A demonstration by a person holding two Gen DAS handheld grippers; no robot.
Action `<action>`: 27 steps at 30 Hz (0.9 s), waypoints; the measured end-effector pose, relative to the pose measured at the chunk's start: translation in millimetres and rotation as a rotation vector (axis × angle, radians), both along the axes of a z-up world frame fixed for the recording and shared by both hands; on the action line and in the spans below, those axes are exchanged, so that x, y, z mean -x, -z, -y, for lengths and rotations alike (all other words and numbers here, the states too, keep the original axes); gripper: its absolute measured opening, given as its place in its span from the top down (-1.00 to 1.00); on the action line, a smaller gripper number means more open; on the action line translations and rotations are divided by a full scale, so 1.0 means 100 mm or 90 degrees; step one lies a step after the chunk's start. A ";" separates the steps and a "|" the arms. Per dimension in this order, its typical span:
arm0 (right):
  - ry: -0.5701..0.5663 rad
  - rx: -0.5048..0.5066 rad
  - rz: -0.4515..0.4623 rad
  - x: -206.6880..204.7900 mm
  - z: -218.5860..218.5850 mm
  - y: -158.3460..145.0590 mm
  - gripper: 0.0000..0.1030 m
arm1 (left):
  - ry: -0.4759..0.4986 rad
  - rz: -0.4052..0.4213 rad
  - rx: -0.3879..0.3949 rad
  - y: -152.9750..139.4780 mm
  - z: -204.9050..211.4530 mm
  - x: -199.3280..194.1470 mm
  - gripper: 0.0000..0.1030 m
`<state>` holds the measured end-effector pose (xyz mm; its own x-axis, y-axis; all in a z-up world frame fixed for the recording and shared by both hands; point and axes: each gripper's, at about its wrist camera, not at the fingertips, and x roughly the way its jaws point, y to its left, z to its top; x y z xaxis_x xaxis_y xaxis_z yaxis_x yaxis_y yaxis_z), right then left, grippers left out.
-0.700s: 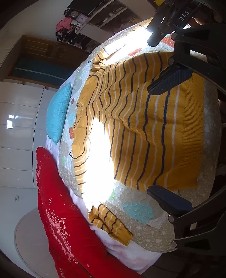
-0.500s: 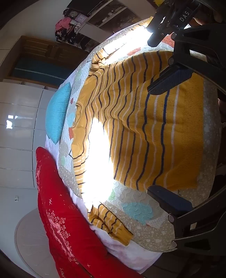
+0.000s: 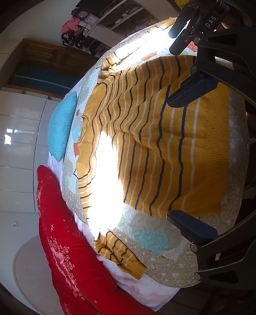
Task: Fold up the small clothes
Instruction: 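Move both tools over the spread yellow striped sweater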
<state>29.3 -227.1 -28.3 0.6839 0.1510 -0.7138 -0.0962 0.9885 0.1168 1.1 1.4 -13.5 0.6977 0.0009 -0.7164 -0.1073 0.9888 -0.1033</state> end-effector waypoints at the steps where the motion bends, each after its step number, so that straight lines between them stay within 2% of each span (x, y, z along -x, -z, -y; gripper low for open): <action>1: 0.000 0.001 -0.002 0.00 0.00 0.02 -0.58 | 0.000 -0.002 0.000 0.02 0.00 0.00 -1.00; 9: 0.035 0.038 -0.020 -0.07 0.05 0.12 -0.58 | 0.001 -0.028 -0.001 0.13 -0.02 -0.03 -1.00; 22: 0.075 0.088 0.003 -0.01 0.23 0.13 -0.58 | 0.045 -0.046 -0.038 0.18 0.30 -0.05 -1.00; 27: 0.091 0.092 -0.007 -0.03 0.29 0.17 -0.59 | 0.040 -0.051 -0.042 0.19 0.25 -0.11 -1.00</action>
